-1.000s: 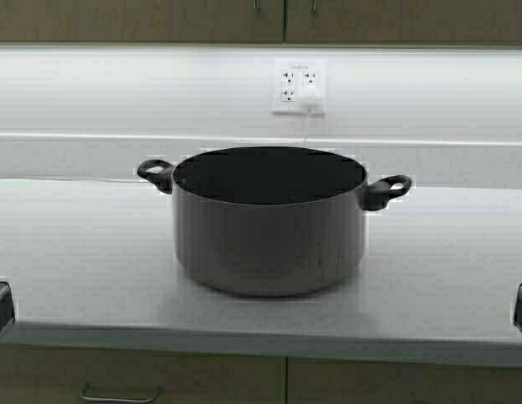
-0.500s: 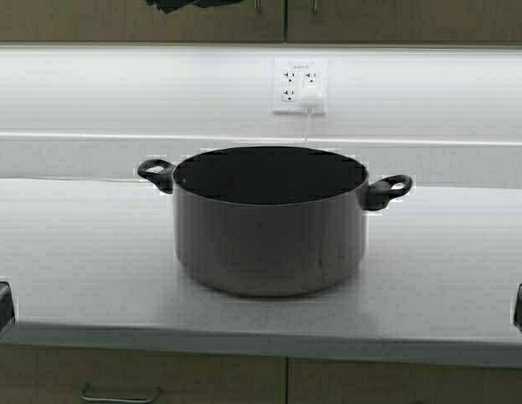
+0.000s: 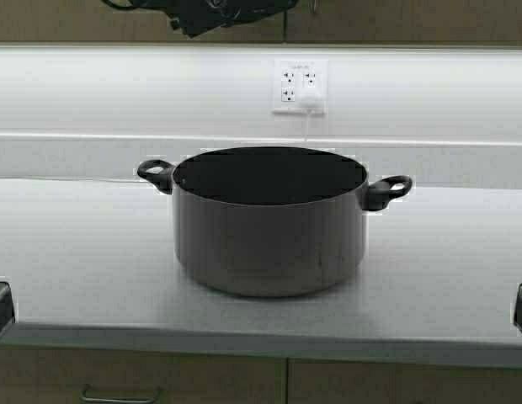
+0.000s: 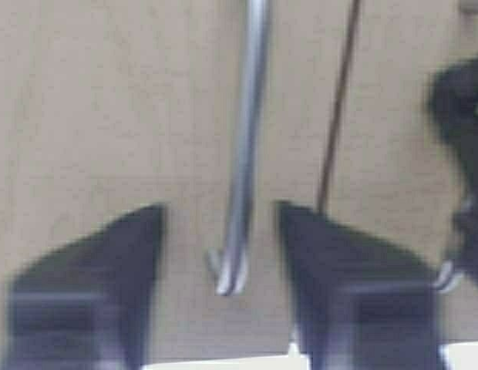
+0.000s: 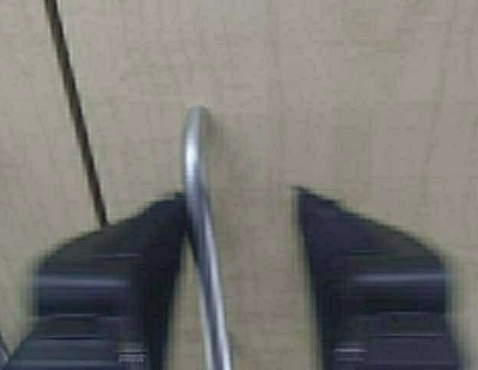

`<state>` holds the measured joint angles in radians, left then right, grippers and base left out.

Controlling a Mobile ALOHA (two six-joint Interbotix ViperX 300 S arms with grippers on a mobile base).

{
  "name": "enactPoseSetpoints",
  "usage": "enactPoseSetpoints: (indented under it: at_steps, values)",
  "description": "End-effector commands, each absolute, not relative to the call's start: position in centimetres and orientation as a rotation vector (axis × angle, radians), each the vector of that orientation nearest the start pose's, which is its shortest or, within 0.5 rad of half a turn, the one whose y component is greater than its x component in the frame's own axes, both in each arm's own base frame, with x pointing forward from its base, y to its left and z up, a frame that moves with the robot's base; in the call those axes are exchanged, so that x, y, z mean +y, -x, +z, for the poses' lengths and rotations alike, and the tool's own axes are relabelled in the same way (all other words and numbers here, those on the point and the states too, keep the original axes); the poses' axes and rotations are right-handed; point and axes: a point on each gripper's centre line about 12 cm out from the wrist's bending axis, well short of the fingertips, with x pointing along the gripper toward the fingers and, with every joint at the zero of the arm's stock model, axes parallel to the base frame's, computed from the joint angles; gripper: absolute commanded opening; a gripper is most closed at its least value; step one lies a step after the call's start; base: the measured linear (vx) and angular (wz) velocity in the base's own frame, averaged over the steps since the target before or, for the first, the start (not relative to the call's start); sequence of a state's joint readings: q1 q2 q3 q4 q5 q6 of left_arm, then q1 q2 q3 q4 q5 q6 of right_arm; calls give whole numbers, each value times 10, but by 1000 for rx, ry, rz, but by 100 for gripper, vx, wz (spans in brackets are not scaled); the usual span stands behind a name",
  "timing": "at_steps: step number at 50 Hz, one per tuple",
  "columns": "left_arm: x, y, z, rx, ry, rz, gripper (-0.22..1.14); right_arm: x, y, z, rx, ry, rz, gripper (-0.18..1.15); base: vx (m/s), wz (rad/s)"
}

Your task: Open the cabinet, put the pot inside, then close it

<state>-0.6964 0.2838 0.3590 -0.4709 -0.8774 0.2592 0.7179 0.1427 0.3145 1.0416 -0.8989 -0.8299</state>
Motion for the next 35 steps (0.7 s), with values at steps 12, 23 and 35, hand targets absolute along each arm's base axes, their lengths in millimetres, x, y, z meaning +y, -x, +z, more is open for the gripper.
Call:
enactPoseSetpoints:
  at_steps: [12,23,35]
  values:
    - [-287,-398,259,-173,159,-365,7,238,-393,309,-102,-88,-16,3,-1,1]
    - [-268,-361,270,-154,152,-391,2,229,-357,322,7,-104,163,6,0,0]
    - [-252,-329,269,27,108,-467,3,233,-320,319,136,-40,415,6,0,-1]
